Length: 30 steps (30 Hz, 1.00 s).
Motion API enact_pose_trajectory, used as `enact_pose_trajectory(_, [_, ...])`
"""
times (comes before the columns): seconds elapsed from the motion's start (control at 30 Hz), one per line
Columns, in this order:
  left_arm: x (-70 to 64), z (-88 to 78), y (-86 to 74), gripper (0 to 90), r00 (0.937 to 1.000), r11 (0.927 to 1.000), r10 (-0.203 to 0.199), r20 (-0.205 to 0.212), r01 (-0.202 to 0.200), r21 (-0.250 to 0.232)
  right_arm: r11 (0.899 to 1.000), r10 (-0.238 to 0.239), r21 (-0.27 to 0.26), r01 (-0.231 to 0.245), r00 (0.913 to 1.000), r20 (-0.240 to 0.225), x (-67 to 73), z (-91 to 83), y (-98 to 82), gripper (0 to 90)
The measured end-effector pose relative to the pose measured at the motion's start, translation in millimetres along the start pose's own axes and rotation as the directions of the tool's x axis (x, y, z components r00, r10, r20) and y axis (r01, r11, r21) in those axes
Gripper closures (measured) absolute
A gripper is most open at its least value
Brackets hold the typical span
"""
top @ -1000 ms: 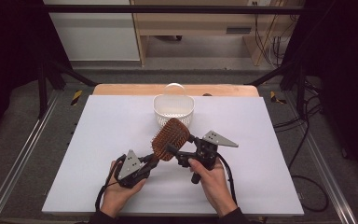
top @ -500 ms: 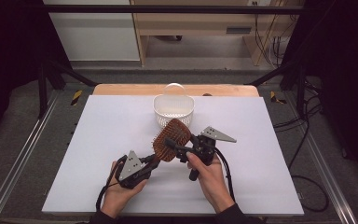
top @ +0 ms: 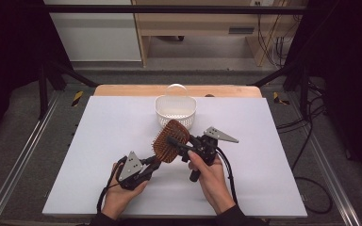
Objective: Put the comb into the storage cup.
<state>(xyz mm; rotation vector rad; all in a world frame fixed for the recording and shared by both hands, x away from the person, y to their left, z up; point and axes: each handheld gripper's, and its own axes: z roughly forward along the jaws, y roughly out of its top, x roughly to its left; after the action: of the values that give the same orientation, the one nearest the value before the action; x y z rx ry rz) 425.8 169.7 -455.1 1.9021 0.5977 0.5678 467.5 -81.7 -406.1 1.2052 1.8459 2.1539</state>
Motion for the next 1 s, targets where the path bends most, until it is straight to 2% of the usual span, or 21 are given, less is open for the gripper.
enact_pose_trajectory(0.3, [2.4,-1.7,-0.2,72.3,0.9998,0.9998,-0.019,-0.002,0.019,-0.006,1.0,0.006,-0.004,-0.006,1.0,0.001,1.3,4.8,-0.3,42.6])
enact_pose_trajectory(0.47, [3.1,-2.6,-0.6,72.3,0.9997,0.9997,-0.023,-0.001,0.023,-0.008,1.0,-0.001,0.014,0.001,1.0,0.006,4.6,7.4,-0.7,43.5])
enact_pose_trajectory(0.73, [4.2,-2.5,-3.0,72.2,0.9992,0.9993,-0.038,-0.013,0.038,-0.009,1.0,-0.015,0.014,0.015,0.9999,0.003,8.7,11.0,0.3,49.6])
enact_pose_trajectory(1.0, [5.6,-3.5,-3.5,72.1,0.9985,0.9983,-0.053,-0.01,0.053,-0.022,0.999,-0.037,0.015,0.036,0.9991,0.023,15.5,14.4,2.1,52.4])
